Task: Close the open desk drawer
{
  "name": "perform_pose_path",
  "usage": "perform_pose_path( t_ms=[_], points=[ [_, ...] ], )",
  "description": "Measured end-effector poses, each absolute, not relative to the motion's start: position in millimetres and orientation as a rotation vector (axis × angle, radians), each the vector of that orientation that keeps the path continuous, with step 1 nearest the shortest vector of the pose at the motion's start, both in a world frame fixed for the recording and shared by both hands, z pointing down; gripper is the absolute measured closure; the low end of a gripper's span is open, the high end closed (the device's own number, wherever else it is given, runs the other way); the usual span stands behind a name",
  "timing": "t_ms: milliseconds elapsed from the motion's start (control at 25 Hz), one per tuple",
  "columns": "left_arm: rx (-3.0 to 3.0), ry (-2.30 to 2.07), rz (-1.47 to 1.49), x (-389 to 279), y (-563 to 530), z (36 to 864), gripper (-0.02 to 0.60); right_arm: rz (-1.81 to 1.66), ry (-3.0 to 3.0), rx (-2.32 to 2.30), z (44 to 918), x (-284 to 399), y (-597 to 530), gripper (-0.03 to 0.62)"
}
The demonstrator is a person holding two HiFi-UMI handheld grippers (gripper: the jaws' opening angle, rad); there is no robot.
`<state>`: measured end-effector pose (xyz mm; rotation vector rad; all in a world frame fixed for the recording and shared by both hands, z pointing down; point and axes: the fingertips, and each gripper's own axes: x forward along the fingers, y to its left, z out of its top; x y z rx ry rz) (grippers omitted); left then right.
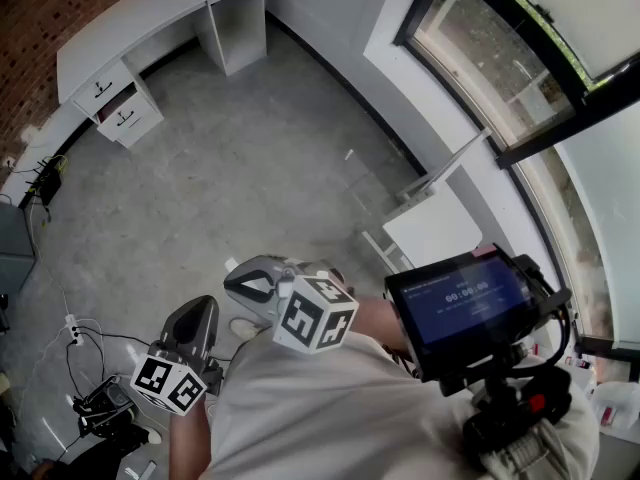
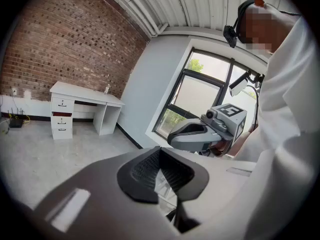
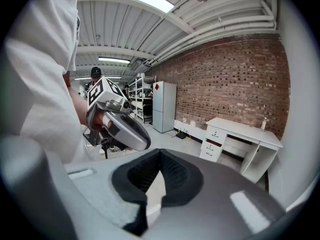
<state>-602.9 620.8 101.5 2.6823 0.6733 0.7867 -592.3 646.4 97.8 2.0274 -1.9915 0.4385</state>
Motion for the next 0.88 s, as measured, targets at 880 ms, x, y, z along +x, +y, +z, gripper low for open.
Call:
perform_pose_path(
  t_ms=[880],
  points=[
    [2.578,0.523,0.738,-434,516,145,0.559,0.614,-1.967,2.080,137,-418,586,0.546]
  ],
)
